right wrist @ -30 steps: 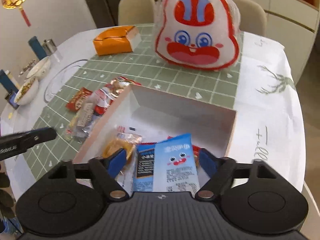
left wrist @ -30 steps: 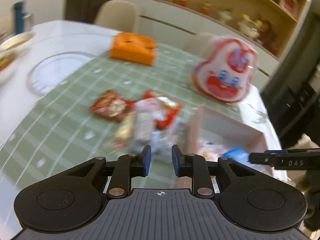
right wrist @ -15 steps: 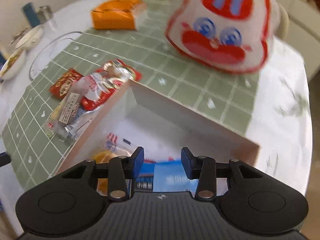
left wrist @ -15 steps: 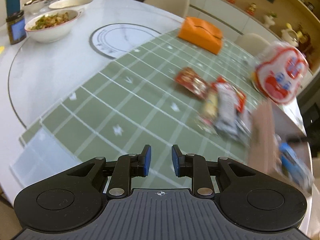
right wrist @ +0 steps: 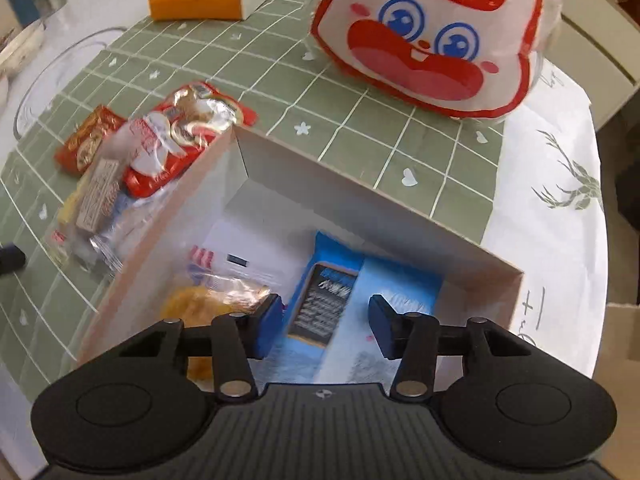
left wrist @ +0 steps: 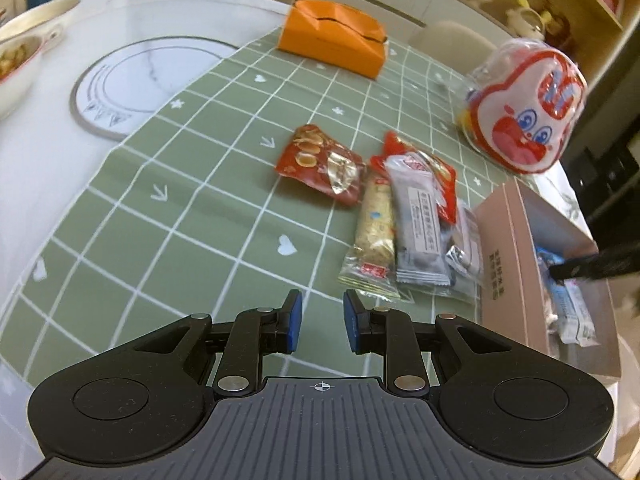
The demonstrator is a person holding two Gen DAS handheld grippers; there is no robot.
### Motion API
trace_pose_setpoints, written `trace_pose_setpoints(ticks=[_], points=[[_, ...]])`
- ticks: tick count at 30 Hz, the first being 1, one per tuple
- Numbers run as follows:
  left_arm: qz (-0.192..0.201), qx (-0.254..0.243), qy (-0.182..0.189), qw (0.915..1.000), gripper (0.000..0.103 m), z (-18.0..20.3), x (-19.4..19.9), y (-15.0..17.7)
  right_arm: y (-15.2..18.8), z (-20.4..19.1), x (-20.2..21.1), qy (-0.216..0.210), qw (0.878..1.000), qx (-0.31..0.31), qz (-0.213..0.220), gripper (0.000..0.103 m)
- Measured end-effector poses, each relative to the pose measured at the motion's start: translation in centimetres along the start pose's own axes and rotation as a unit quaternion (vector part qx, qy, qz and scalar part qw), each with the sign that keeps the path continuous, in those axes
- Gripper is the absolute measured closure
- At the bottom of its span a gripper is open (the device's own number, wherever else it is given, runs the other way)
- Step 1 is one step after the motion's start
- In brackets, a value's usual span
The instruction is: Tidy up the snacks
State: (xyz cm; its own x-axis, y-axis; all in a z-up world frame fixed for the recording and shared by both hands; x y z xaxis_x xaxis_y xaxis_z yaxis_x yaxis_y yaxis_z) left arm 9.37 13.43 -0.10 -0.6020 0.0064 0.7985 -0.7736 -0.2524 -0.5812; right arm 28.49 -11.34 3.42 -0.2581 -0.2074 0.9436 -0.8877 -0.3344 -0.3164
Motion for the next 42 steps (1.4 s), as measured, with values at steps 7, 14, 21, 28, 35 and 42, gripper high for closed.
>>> trace_pose_setpoints(ticks=[7,14,21,28,35,42], points=[[0.019,0.004,0.037,0.9991,0.077,-1.2,-1.1,-2.9,-6.4,-7.2,2.8,-0.067,0.996,-0.052,0.002,0.028],[0.011,-0.029,0.056,0.9979,0.077,-1.2,-1.9,-4.1,-12.4,-14.2,-6.7,0.013,1.000,-0.029,0.002,0.028],[-0.002,-0.036,0.077,0.9964,0.077,-1.7,-2.3,-3.7,-11.3,-14.5,-10.4,0.002,0.997,-0.069,-0.035,0.034],[-0.014,-0.069,0.092,0.9933,0.077,0.5,-3.8,-4.3,-7.5,-15.2,-7.6,-0.051,0.993,-0.050,-0.090,0.049],[-0.030,-0.102,0.080,0.9911,0.076,2.4,-4.5,-4.2,-4.4,-13.2,-1.6,-0.130,0.986,-0.085,-0.067,0.057],[-0.020,-0.063,0.098,0.9929,0.076,2.4,-0.6,-2.9,1.7,-10.6,3.5,-0.181,0.977,-0.059,-0.093,0.057]])
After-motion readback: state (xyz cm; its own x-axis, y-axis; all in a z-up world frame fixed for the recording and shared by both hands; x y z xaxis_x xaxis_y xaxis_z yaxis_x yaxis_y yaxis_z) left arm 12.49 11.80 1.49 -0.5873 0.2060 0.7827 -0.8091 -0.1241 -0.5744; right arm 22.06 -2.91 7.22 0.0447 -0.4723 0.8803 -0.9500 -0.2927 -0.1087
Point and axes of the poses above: each gripper's, at about its wrist camera, not at the fingertips, and x roughly against the way its jaws point, z to its right, y to its underside, the point moved 5 cm from there along -x, roughly the way its jaws point, and after that the axes turned 14 degrees about -x, right-handed, at the moved point
